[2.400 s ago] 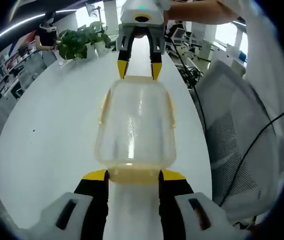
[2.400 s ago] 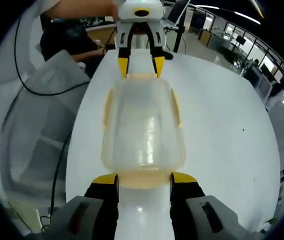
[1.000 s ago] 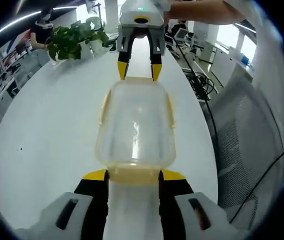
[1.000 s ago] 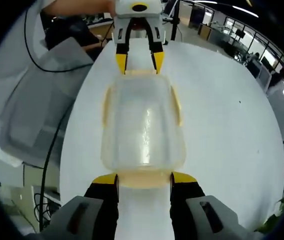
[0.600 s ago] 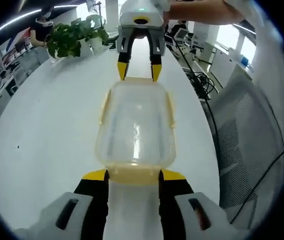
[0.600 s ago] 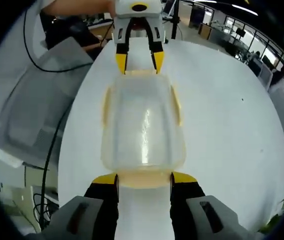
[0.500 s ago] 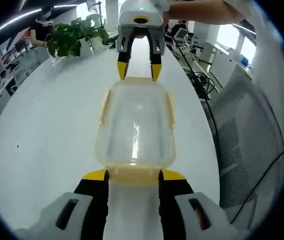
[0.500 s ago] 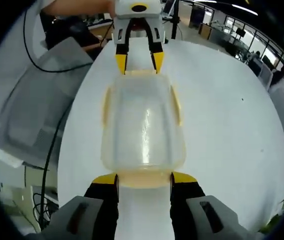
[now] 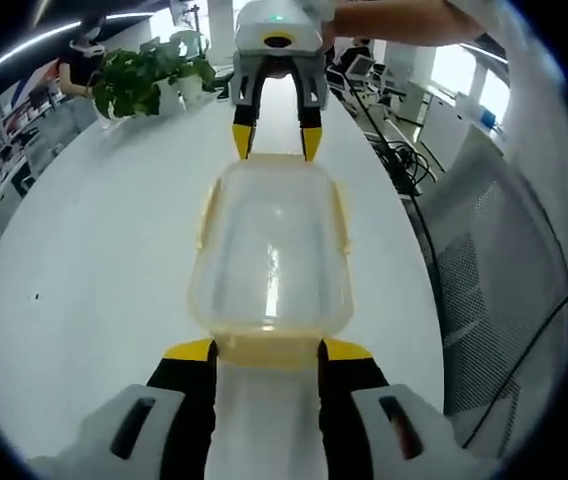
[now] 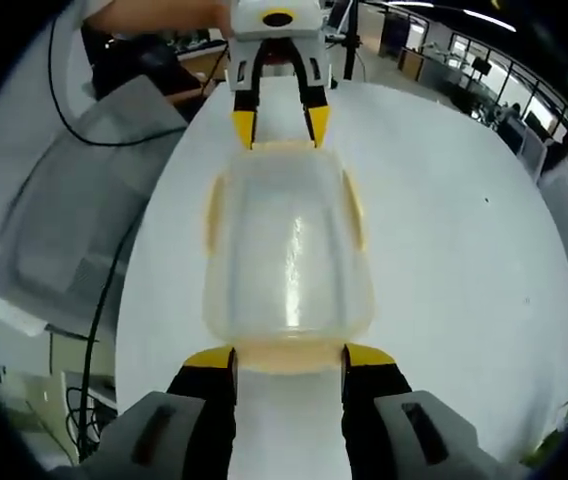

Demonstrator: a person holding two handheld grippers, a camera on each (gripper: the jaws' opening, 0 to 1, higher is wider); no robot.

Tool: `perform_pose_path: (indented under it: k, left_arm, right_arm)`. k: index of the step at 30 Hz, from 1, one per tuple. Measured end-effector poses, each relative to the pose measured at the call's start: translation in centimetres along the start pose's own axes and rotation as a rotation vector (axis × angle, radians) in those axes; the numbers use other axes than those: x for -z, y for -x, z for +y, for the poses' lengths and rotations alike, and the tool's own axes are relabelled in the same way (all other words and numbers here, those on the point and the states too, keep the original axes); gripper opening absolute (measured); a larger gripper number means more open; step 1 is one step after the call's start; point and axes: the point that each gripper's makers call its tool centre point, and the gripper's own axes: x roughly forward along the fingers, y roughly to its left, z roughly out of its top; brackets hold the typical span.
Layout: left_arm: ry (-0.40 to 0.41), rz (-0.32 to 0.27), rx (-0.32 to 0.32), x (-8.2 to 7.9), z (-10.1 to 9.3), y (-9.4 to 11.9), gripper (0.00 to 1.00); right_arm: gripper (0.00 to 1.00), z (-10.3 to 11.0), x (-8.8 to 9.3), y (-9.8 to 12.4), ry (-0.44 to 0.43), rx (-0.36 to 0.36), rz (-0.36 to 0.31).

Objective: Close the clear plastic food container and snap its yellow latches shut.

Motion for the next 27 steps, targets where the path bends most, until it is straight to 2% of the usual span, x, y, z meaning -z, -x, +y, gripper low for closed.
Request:
perform_pose_path:
  k: [1,4,10,12,13,14,15,17,18,19,20,21,22,23,24,25,26,27]
  left_arm:
    - [0.013,0.010,0.008,0.3,-0.2,0.0,0.42]
    - [0.038,-0.024,-0.008,0.2,-0.2,0.1,0.49]
    - [0.101,-0.048,-0.023,0.1,-0.1,1.0,0.46]
    - [0.183,-0.074,-0.026,-0.5,-0.1,1.6,0.45]
    - [0.204,-0.087,-0.030,-0.8,0.0,1.9,0.45]
    - [0.246,-0.107,-0.045,-1.2,0.3,2.2,0.45]
    - [0.319,-0.136,-0.071,-1.8,0.9,2.7,0.45]
    - [0.387,-0.165,-0.085,-2.6,1.1,3.1,0.44]
    - [0.404,-0.164,-0.095,-2.8,1.1,3.2,0.43]
    - [0.433,-0.149,-0.132,-2.7,1.5,3.3,0.41]
    - [0.440,-0.141,-0.132,-2.8,1.3,3.2,0.41]
    - [0.469,-0.129,-0.146,-2.7,1.3,3.1,0.41]
    - [0.519,-0.125,-0.170,-2.6,1.6,3.1,0.41]
    - [0.538,-0.128,-0.173,-2.6,1.5,3.1,0.41]
    - [0.562,-0.150,-0.168,-3.1,1.4,3.0,0.41]
    - [0.618,-0.147,-0.189,-3.1,1.4,3.0,0.41]
    - [0.634,-0.156,-0.198,-3.2,1.4,2.8,0.41]
    - [0.664,-0.132,-0.206,-2.9,1.1,2.6,0.41]
  right_arm:
    - [0.50,0.2,0.1,-0.1,-0.004,-0.003,0.005]
    - [0.49,0.4,0.6,-0.2,0.002,0.006,0.009]
    - [0.47,0.4,0.3,0.9,-0.046,0.034,-0.023]
    - [0.47,0.3,-0.1,1.3,-0.114,0.050,-0.042]
    - [0.46,0.1,-0.1,1.7,-0.186,0.061,-0.050]
    - [0.45,-0.2,-0.1,1.9,-0.237,0.076,-0.048]
    - [0.44,-0.7,-0.5,2.3,-0.275,0.099,-0.075]
    - [0.42,-1.0,-0.7,2.7,-0.355,0.123,-0.085]
    - [0.42,-0.6,-1.0,2.7,-0.380,0.110,-0.094]
    - [0.41,-0.6,-1.2,2.7,-0.423,0.118,-0.101]
    - [0.41,-0.6,-1.4,2.7,-0.438,0.130,-0.103]
    - [0.41,-0.4,-1.5,2.7,-0.449,0.128,-0.101]
    - [0.40,-0.5,-1.4,2.6,-0.499,0.151,-0.091]
    - [0.40,-0.6,-1.2,2.6,-0.535,0.171,-0.076]
    - [0.41,-0.3,-1.5,2.4,-0.536,0.154,-0.088]
    - [0.41,-0.4,-1.5,2.4,-0.593,0.172,-0.091]
    - [0.40,-0.7,-1.2,2.4,-0.620,0.191,-0.083]
    - [0.39,-0.7,-1.2,2.3,-0.651,0.199,-0.087]
